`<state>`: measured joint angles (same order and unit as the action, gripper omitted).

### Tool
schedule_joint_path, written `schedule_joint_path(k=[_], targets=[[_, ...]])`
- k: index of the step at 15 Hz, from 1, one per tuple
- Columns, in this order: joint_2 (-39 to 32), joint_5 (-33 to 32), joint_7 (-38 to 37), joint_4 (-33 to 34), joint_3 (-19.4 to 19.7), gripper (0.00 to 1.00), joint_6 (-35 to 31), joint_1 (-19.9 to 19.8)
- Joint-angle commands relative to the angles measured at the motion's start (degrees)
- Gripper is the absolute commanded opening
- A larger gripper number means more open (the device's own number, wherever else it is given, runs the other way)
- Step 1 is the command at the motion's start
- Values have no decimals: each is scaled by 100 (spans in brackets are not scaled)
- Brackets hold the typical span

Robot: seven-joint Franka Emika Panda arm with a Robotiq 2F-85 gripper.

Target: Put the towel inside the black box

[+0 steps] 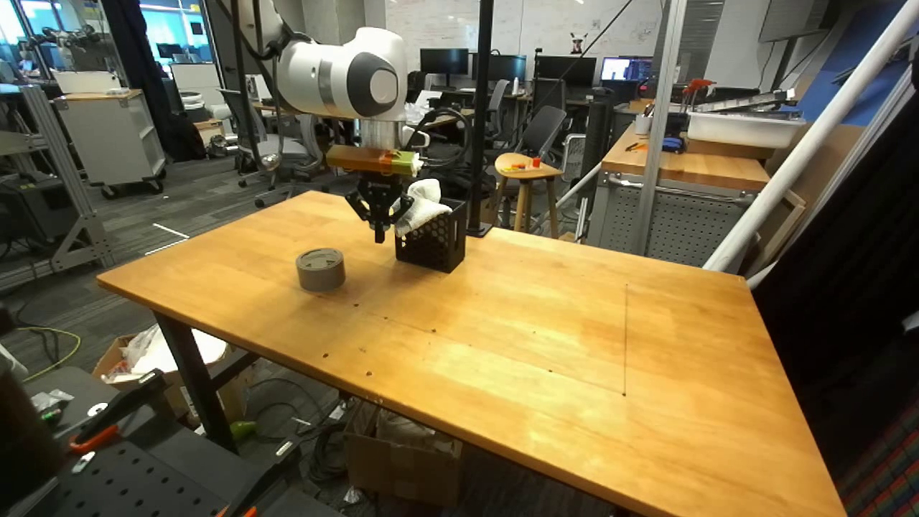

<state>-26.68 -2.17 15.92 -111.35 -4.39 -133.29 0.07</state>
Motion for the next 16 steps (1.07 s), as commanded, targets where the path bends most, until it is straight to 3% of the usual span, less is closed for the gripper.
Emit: schedule_joint_path(k=[1,9,16], targets=[[12,-74,71,137,4,3,-73,-9],[462,-1143,-176,448,269,3,-86,188],[512,-1288,-240,414,198,3,-227,227]])
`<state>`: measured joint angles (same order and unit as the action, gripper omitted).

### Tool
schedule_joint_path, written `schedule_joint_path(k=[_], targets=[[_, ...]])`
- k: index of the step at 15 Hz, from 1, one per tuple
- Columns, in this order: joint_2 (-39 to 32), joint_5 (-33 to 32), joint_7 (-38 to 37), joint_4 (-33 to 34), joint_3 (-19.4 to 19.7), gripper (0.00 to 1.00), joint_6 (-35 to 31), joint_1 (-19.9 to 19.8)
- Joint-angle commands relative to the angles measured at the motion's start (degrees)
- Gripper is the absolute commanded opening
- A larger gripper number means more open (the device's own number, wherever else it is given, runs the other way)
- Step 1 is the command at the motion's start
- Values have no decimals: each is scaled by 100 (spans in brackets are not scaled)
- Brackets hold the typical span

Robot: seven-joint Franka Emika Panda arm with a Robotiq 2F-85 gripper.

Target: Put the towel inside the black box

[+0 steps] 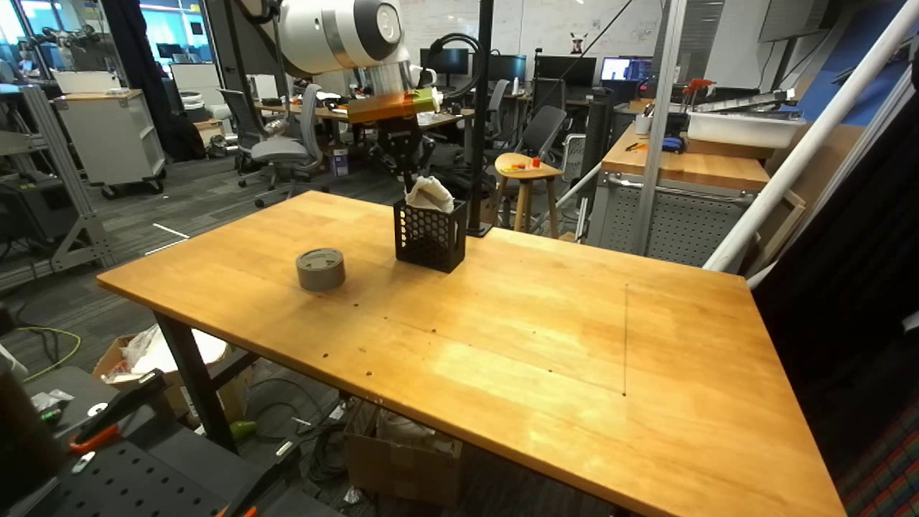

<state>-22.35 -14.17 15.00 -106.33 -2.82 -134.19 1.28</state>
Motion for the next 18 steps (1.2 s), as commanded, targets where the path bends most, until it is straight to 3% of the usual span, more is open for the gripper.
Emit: schedule_joint_path(k=[1,9,18], targets=[[76,-50,-200,-160,14,3,-208,131],[201,-619,-946,-330,183,3,-446,490],[144,-1193,-972,-179,251,3,-196,520]])
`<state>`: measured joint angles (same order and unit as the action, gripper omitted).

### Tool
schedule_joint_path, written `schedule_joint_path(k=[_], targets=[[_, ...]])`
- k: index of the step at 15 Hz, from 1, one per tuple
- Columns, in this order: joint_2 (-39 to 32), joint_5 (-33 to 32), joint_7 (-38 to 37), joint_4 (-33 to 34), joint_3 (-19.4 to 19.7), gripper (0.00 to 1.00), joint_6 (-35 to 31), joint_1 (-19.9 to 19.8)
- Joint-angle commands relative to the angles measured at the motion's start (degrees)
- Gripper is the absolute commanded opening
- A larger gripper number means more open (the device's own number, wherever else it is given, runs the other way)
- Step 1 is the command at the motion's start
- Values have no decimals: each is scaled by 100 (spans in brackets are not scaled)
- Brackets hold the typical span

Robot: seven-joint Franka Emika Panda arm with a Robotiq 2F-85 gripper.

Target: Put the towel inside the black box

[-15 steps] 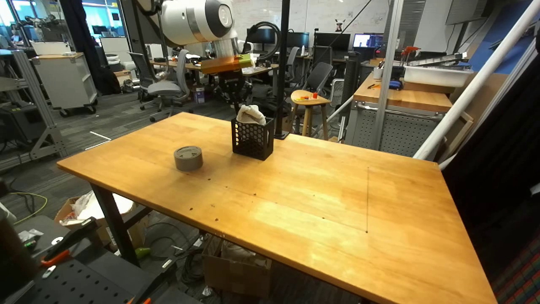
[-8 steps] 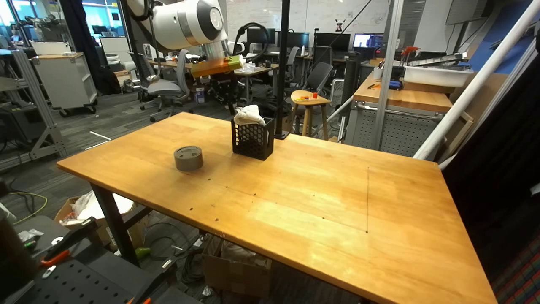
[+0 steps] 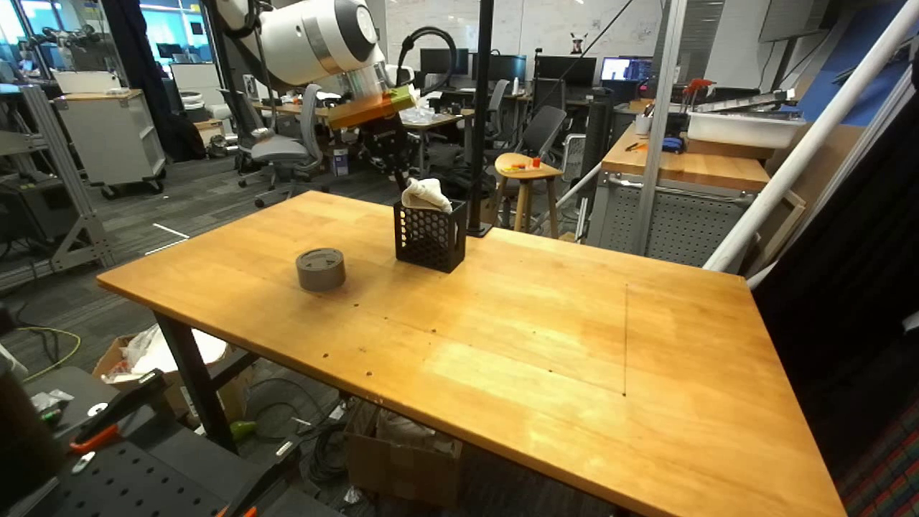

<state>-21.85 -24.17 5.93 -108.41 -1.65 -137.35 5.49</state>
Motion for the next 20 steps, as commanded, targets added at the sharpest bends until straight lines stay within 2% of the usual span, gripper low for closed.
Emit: schedule_joint_path(k=[1,5,10,20], targets=[[80,-256,-66,77,161,3,190,111],[-11,-480,-25,302,214,3,276,102],[-259,-402,46,614,163,3,223,84],[-598,-269,52,696,161,3,218,66]])
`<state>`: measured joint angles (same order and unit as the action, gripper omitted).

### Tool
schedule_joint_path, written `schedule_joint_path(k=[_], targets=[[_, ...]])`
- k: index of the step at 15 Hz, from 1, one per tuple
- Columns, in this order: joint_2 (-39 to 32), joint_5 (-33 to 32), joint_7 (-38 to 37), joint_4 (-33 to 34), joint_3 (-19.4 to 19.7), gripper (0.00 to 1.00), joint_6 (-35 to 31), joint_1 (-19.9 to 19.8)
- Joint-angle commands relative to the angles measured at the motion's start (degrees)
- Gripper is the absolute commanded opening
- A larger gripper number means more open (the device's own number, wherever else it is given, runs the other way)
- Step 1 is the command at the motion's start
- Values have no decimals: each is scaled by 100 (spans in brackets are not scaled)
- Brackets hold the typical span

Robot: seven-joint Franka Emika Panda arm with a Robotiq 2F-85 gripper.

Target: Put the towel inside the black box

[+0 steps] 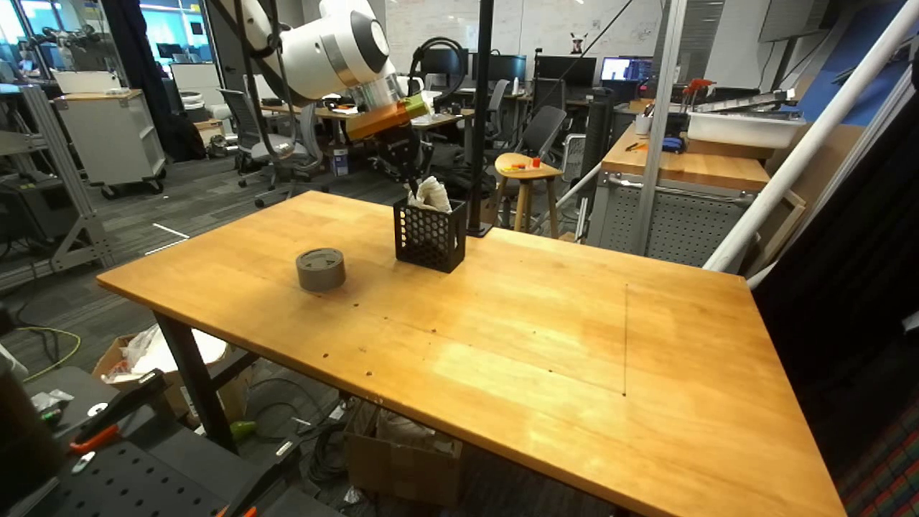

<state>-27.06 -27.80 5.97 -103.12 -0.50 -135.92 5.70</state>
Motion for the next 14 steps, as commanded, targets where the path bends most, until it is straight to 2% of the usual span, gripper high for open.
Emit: schedule_joint_path(k=[1,14], targets=[[-104,93,49,189,50,3,86,47],[-204,96,-70,401,108,3,290,58]])
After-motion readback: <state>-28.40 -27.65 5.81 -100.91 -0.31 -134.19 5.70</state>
